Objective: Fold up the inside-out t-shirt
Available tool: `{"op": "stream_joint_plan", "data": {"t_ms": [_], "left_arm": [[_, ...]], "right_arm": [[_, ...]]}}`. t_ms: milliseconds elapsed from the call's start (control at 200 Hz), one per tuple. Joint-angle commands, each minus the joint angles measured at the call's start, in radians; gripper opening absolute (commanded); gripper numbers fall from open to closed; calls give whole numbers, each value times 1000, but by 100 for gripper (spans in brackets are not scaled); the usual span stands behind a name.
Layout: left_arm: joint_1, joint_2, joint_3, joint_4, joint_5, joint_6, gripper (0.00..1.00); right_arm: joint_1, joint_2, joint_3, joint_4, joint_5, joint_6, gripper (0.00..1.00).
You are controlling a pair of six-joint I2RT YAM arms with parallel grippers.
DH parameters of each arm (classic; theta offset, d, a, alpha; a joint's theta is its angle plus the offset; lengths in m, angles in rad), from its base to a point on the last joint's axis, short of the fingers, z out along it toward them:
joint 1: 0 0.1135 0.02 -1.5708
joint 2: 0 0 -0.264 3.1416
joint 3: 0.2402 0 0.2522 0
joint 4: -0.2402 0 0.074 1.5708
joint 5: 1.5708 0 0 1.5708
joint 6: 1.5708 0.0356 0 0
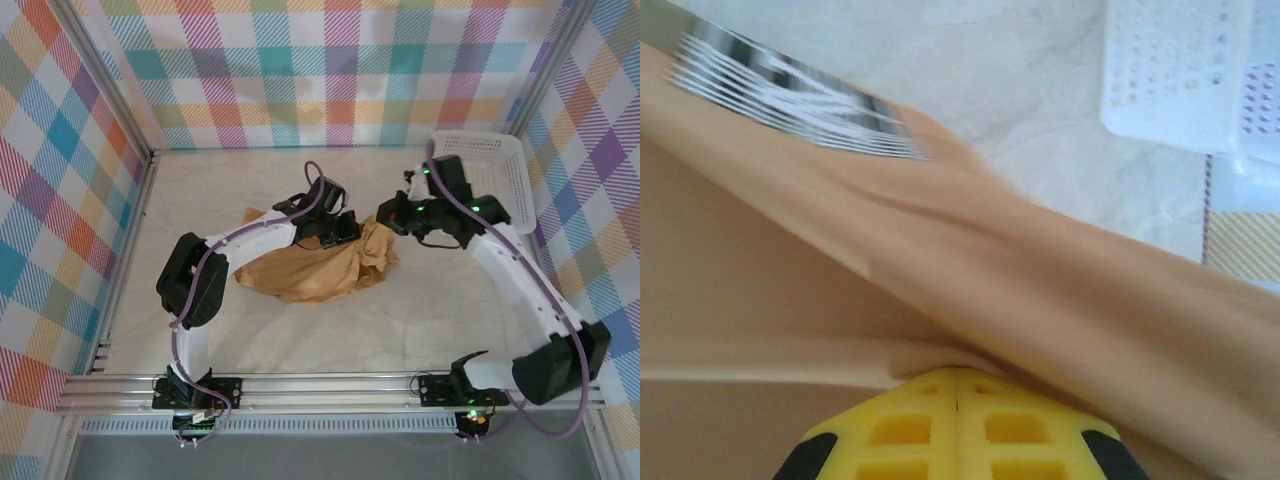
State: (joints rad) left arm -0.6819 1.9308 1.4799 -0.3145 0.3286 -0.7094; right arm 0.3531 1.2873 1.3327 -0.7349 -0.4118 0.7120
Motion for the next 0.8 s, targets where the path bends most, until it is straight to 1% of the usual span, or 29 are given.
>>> {"op": "stream_joint_plan", "data": {"t_ms": [0, 45, 135, 160, 255, 280, 310, 330, 370, 395, 450, 510, 560, 610, 655, 705, 735, 795], "left_arm": [[21, -26, -26, -48, 1, 29, 0], [22, -39, -36, -47, 4, 34, 0], [24, -72, -63, -37, 4, 36, 0], [24, -82, -73, -29, 4, 34, 2], [23, -106, -112, 21, 32, 18, 18], [22, -110, -122, 28, 45, 12, 25], [20, -114, -135, 77, 58, 5, 35], [18, -116, -143, 89, 66, 0, 39], [14, -115, -155, 112, 74, -5, 45], [10, -113, -163, 118, 74, -4, 48], [8, -105, -176, 118, 69, -5, 48], [10, -95, -196, 113, 55, -5, 48], [13, -86, -215, 104, 44, -2, 47], [17, -78, -235, 93, 36, 1, 47], [23, -73, -254, 78, 31, 5, 46], [28, -75, -275, 69, 27, 7, 46], [29, -78, -287, 65, 25, 8, 46], [30, -92, -305, 57, 15, 14, 46]], "right_arm": [[-62, 34, -40, 51, -125, 33, 0], [-88, 64, -86, 102, -145, 44, 0], [-143, 154, -172, 234, -225, 73, 0], [-152, 187, -179, 252, -233, 69, 0], [-159, 296, -139, 234, -225, 14, 0], [-159, 318, -127, 231, -233, 8, 0], [-161, 341, -111, 225, -242, 4, 0], [-161, 351, -101, 222, -244, -2, 0], [-161, 366, -79, 203, -228, -17, 0], [-164, 370, -63, 182, -192, -30, 2], [-172, 375, -26, 136, -92, -62, 10], [-180, 393, 27, 77, 31, -99, 11], [-186, 419, 70, 45, 124, -125, 17], [-186, 450, 108, 22, 197, -141, 19], [-185, 474, 133, 9, 224, -148, 25], [-185, 488, 142, 11, 213, -149, 32], [-184, 488, 137, 15, 202, -148, 34], [-166, 465, 112, 24, 189, -152, 34]]}}
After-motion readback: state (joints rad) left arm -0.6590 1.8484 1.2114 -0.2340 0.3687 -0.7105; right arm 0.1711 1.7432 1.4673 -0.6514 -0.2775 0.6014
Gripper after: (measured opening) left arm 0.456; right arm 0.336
